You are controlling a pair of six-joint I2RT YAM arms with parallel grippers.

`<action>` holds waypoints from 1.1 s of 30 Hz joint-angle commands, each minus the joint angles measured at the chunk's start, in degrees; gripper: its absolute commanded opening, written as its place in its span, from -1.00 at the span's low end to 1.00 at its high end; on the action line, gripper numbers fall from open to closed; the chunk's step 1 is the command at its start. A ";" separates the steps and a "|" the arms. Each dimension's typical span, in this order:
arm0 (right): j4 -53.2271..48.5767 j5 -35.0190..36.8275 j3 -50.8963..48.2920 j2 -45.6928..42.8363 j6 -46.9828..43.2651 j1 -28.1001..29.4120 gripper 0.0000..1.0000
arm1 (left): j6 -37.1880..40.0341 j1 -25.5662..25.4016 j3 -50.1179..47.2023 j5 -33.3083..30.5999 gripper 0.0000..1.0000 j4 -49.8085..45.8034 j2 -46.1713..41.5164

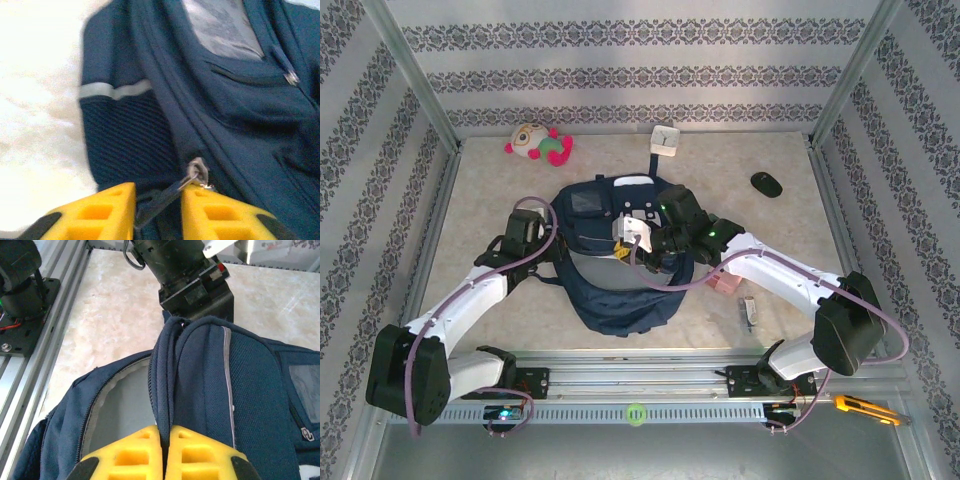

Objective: Pack the student bag

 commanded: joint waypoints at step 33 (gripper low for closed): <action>2.88 -3.32 7.74 8.40 16.63 -3.53 -0.03 | -3.56 1.38 -2.27 1.02 0.06 4.94 -15.45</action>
